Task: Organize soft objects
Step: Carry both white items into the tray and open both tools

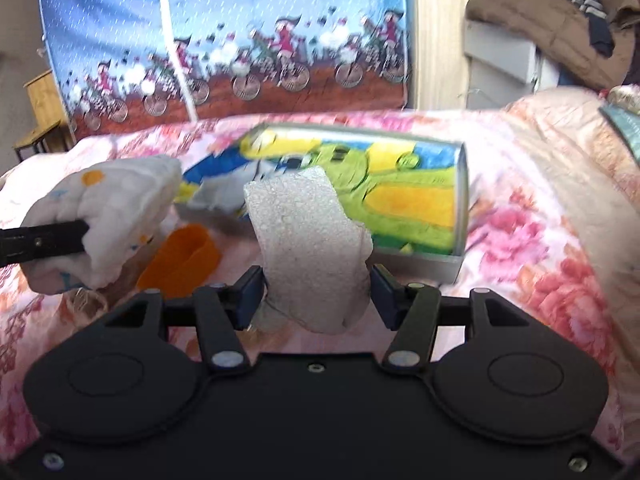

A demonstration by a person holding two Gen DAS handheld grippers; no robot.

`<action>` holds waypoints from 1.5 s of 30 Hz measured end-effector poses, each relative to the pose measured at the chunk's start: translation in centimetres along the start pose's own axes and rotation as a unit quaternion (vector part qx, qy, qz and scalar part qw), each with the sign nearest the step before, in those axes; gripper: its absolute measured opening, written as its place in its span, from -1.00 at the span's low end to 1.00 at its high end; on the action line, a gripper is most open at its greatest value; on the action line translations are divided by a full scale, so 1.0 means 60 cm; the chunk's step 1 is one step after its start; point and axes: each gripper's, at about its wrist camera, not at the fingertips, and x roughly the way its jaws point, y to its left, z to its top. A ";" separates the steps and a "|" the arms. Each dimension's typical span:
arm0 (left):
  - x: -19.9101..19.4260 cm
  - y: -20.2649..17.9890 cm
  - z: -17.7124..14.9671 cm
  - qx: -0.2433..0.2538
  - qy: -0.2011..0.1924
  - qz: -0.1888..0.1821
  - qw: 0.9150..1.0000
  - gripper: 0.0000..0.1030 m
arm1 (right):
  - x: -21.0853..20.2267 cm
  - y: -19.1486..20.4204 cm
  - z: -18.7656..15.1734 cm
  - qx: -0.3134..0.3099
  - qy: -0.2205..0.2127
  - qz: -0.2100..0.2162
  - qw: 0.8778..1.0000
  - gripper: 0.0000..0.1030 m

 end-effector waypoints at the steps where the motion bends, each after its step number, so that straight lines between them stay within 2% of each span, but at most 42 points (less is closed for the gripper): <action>1: 0.001 0.001 0.003 -0.003 -0.007 0.001 1.000 -0.74 | 0.000 -0.001 0.002 -0.003 -0.010 -0.005 1.000 -0.04; 6: 0.034 -0.011 0.033 0.014 -0.041 0.033 0.999 -0.74 | 0.010 -0.023 0.021 0.022 -0.049 -0.026 0.998 -0.05; 10: 0.081 0.004 0.077 -0.047 -0.026 -0.010 0.999 -0.73 | 0.024 -0.042 0.035 0.032 -0.069 -0.035 0.996 -0.04; 14: 0.129 0.029 0.112 -0.107 -0.006 -0.045 0.993 -0.73 | 0.042 -0.060 0.049 0.036 -0.074 -0.031 0.996 -0.04; 22: 0.233 0.016 0.163 -0.142 0.007 -0.086 0.986 -0.73 | 0.116 -0.095 0.065 0.047 -0.061 -0.046 0.996 -0.03; 28: 0.316 -0.030 0.153 -0.093 0.018 -0.073 0.993 -0.72 | 0.160 -0.116 0.053 0.051 -0.036 -0.066 0.996 -0.03; 35: 0.399 -0.040 0.114 -0.099 0.057 -0.061 0.992 -0.71 | 0.198 -0.134 0.041 0.052 -0.024 -0.082 0.995 -0.04; 40: 0.426 -0.050 0.093 -0.059 0.083 -0.032 0.994 -0.62 | 0.213 -0.138 0.036 0.044 -0.011 -0.086 0.995 -0.01; 43: 0.425 -0.052 0.091 -0.043 0.097 -0.022 0.994 -0.37 | 0.217 -0.134 0.033 0.032 -0.005 -0.086 0.996 0.19; 44: 0.420 -0.050 0.091 -0.043 0.099 -0.021 0.994 -0.34 | 0.214 -0.131 0.033 0.026 -0.005 -0.086 0.996 0.32; 45: 0.416 -0.049 0.092 -0.042 0.101 -0.018 0.994 -0.22 | 0.213 -0.128 0.034 0.021 -0.007 -0.086 0.996 0.53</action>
